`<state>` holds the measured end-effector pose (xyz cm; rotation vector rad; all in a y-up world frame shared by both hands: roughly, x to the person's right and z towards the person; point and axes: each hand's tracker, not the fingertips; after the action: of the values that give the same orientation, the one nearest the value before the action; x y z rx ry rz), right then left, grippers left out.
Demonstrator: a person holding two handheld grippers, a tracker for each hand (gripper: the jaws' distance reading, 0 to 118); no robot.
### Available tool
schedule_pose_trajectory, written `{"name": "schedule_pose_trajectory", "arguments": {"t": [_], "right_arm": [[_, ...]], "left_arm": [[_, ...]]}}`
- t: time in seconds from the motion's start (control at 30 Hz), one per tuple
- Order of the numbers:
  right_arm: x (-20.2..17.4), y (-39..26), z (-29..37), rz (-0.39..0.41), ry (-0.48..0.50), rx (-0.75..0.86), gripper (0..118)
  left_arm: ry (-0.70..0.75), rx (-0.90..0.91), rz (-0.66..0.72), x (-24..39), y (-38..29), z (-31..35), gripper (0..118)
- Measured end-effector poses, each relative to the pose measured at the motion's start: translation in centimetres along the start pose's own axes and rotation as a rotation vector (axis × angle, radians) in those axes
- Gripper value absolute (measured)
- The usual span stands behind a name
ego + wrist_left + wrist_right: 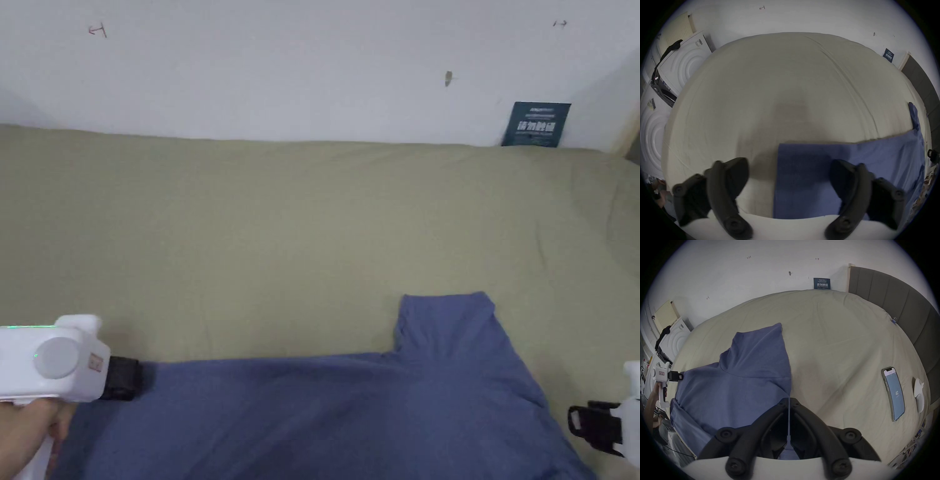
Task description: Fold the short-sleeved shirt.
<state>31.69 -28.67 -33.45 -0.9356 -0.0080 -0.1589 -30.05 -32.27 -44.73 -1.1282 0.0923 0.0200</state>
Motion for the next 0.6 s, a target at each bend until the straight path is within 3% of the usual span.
{"name": "schedule_pose_trajectory", "arguments": {"t": [0.03, 0.13, 0.17, 0.2, 0.23, 0.27, 0.3, 0.33, 0.53, 0.57, 0.6], "right_arm": [[0.2, 0.1, -0.3, 0.003, 0.0, -0.007, 4], [0.1, 0.6, -1.3, 0.031, -0.01, -0.028, 5], [0.4, 0.9, -1.8, 0.032, -0.012, -0.033, 5], [0.3, 1.3, -2.1, 0.03, -0.011, -0.033, 11], [0.2, 1.7, -2.4, 0.025, -0.006, -0.03, 34], [0.2, 2.2, -2.8, 0.016, 0.003, -0.032, 85], [0.0, 2.7, -3.5, 0.009, 0.017, -0.067, 110], [0.0, 3.0, -4.2, 0.006, 0.025, -0.087, 118], [-1.0, 5.7, -8.9, 0.086, -0.024, -0.164, 110], [-1.3, 5.9, -9.6, 0.096, -0.04, -0.179, 97], [-1.4, 6.1, -10.3, 0.11, -0.054, -0.199, 94]], "left_arm": [[-0.043, 0.006, 0.026, 0.2, -0.2, 0.4, 90], [-0.049, 0.021, -0.029, 0.4, -0.4, 1.6, 53], [-0.07, 0.023, -0.028, 0.4, -0.4, 2.0, 20], [-0.099, 0.024, -0.018, 0.6, -0.4, 2.3, 2], [-0.103, 0.03, -0.01, 0.7, -0.4, 2.4, 2], [-0.094, 0.023, -0.011, 0.6, -0.2, 2.2, 2], [-0.088, 0.024, -0.023, 0.9, -0.4, 2.2, 2], [-0.081, 0.023, -0.029, 1.1, -0.4, 2.2, 2], [-0.077, 0.023, -0.013, 0.7, -0.2, 1.7, 2], [-0.076, 0.023, -0.011, 0.8, -0.2, 1.6, 2], [-0.074, 0.022, -0.009, 0.8, -0.2, 1.6, 2]]}}
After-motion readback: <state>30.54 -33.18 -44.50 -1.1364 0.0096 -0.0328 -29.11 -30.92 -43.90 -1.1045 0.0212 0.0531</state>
